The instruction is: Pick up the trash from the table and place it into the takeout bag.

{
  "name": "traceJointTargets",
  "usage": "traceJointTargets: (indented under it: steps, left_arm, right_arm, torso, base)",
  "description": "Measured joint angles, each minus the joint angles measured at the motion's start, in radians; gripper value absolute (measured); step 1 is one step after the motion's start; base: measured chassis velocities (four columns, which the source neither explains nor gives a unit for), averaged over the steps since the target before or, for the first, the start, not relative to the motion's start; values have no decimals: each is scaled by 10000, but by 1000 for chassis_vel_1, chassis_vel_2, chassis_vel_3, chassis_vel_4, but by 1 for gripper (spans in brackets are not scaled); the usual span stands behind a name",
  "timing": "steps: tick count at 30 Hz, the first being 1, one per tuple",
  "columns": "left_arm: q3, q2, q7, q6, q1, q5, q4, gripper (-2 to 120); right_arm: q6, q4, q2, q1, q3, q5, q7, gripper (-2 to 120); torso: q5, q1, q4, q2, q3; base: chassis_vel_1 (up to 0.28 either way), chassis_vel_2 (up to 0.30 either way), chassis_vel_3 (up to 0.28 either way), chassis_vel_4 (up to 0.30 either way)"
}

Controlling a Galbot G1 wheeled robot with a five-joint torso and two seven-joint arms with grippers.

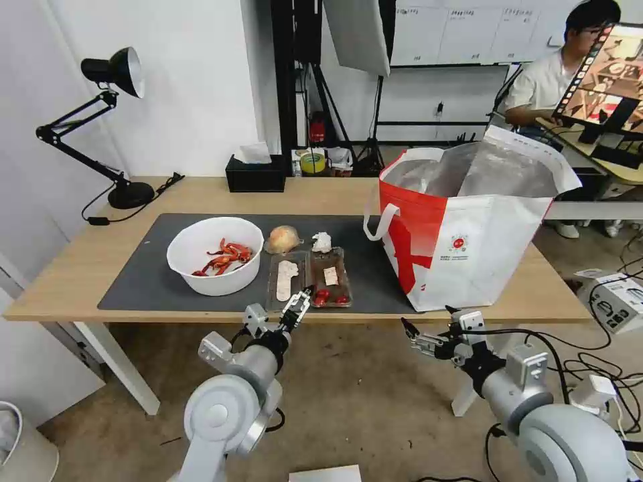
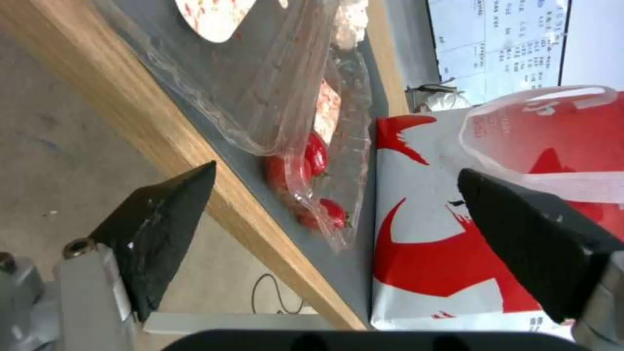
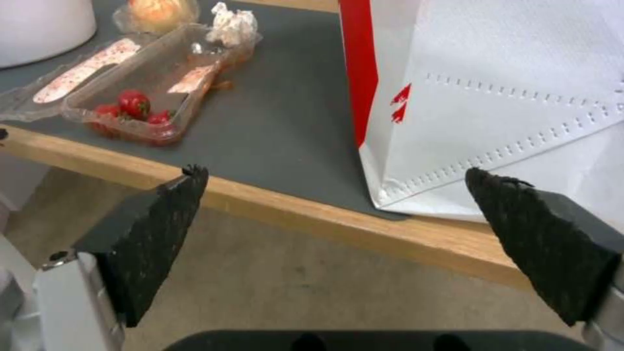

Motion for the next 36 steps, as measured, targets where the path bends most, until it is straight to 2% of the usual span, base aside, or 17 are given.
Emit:
traceJointTargets:
  steps: [36]
  left_arm:
    - [5,-354,-291,-190,-750,77,800,100]
  right_arm:
    - [31,-55,116,-90,-32,-141,10,100]
  torso:
    - [0,1,0,0,0]
  base:
    - [0,0,0,0]
